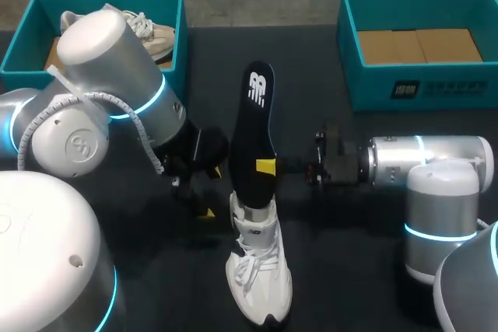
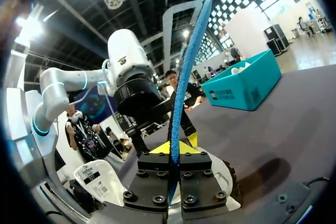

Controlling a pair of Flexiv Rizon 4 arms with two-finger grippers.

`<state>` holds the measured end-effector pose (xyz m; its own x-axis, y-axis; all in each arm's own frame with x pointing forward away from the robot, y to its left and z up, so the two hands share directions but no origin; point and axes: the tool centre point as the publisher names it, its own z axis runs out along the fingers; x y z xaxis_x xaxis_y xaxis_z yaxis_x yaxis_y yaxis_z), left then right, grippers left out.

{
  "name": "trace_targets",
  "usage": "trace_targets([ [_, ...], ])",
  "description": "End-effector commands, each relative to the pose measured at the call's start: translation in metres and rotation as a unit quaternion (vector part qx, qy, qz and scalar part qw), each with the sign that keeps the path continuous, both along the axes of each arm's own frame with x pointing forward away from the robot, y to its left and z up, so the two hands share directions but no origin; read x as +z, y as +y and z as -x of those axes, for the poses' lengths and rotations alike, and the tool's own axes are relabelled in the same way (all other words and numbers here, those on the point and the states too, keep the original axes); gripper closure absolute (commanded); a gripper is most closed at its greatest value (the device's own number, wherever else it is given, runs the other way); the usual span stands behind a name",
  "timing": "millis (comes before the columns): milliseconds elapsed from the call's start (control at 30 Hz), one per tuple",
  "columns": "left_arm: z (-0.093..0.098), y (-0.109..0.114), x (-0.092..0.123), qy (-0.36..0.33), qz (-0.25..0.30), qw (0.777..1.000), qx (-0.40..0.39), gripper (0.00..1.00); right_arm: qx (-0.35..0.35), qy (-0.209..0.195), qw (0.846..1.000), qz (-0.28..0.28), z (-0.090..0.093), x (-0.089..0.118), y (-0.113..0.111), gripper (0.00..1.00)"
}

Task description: Take the shoe out of the shoebox, open the shoe tongue, remove and reinsert the insole, then place the shoe into the shoebox

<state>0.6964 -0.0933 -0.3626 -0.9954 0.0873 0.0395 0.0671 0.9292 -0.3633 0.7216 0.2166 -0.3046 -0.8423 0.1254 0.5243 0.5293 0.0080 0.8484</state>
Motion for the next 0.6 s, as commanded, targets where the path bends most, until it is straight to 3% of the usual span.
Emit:
trace_targets([
  [33,0.0002,-0.0010,-0.0002,0.000,-0.002,1.000,0.000,0.00,0.004,0.000,1.000,0.000,-0.0022,-0.0023,0.0032,1.00],
  [600,0.0002,-0.0010,-0.0002,0.000,-0.002,1.000,0.000,0.00,0.000,0.012,1.000,-0.005,0.0017,-0.0122,0.0000,1.00],
])
